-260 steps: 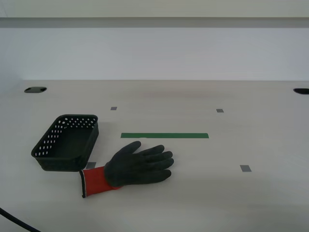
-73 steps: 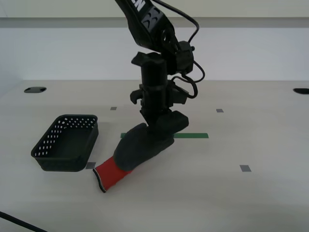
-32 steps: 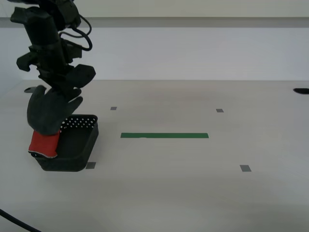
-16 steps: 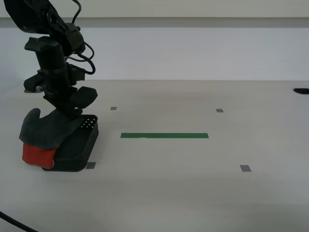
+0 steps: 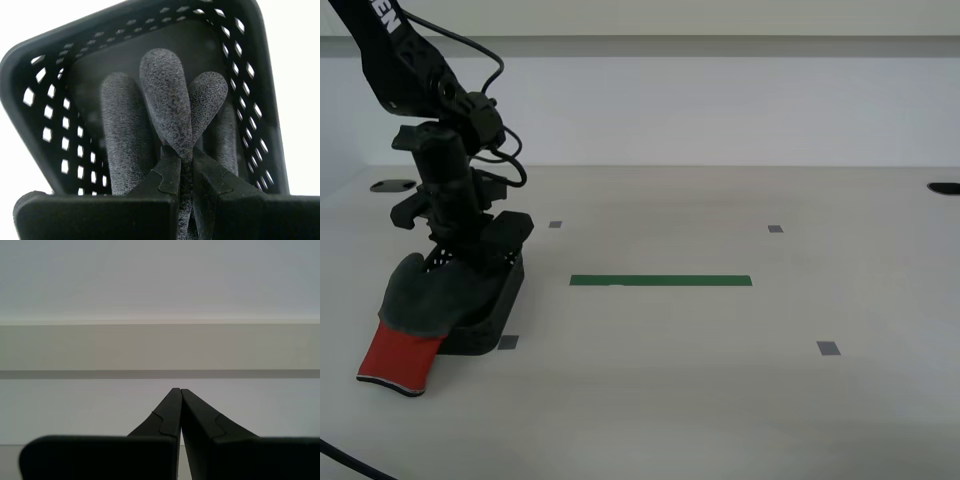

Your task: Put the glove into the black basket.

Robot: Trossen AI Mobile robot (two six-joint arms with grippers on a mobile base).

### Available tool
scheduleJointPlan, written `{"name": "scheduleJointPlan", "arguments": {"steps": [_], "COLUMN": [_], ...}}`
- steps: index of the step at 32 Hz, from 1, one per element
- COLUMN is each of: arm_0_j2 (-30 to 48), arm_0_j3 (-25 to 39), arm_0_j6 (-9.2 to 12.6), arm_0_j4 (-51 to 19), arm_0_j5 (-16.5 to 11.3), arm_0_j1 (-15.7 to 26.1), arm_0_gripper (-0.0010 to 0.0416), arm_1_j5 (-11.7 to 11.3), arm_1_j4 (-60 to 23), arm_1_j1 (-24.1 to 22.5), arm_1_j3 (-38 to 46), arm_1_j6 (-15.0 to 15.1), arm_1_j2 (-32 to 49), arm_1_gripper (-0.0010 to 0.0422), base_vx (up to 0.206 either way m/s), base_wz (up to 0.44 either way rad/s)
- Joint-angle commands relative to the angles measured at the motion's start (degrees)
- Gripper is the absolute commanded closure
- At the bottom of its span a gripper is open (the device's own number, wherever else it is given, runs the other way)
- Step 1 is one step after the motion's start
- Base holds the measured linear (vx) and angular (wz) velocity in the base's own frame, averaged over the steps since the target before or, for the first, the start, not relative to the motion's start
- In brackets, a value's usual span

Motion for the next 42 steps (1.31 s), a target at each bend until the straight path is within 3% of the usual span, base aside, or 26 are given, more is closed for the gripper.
{"name": "scheduleJointPlan", "arguments": {"steps": [1,7,9,13,16,21,24,28,34,36,42], "arm_0_j2": [0.02,0.02,0.02,0.02,0.02,0.02,0.02,0.02,0.02,0.02,0.02], "arm_0_j3": [0.07,0.07,0.07,0.07,0.07,0.07,0.07,0.07,0.07,0.07,0.07], "arm_0_j6": [0.0,0.0,0.0,0.0,0.0,0.0,0.0,0.0,0.0,0.0,0.0], "arm_0_j4": [0.13,0.11,0.09,0.11,0.11,0.09,0.11,-0.15,-0.13,-0.09,-0.11], "arm_0_j5": [0.02,0.02,0.02,0.02,0.02,0.02,0.02,0.02,0.0,0.0,0.0], "arm_0_j1": [0.02,0.02,0.02,0.02,0.0,0.02,0.02,0.02,0.02,0.0,0.0], "arm_0_gripper": [0.0405,0.0405,0.0405,0.0405,0.0405,0.0405,0.0405,0.0405,0.0405,0.0405,0.0405], "arm_1_j5": [0.04,-0.33,-0.44,-6.6,-6.73,-6.73,-6.73,-5.86,-5.81,-5.81,-5.81], "arm_1_j4": [0.04,-0.81,-1.18,-3.32,-3.34,-9.88,-16.04,-17.27,-18.91,-18.91,-18.62], "arm_1_j1": [0.02,0.02,0.02,0.04,0.02,0.0,-0.04,-0.04,-0.09,-0.11,-0.11], "arm_1_j3": [1.09,4.66,5.25,6.27,6.84,9.51,11.17,11.1,11.06,11.06,11.06], "arm_1_j6": [-0.02,0.35,0.33,0.13,0.35,0.31,0.0,-1.81,-2.67,-2.64,-2.64], "arm_1_j2": [1.95,1.57,1.57,1.55,1.53,-0.35,-5.33,-10.38,-16.94,-17.7,-17.68], "arm_1_gripper": [0.0412,0.0399,0.0363,0.0267,0.0203,0.0164,0.018,0.0214,0.0302,0.0335,0.0362], "base_vx": [0.0,0.0,0.0,0.0,0.0,0.0,0.0,0.0,0.0,0.0,0.0], "base_wz": [0.0,0.0,0.0,0.0,0.0,0.0,0.0,0.0,0.0,0.0,0.0]}}
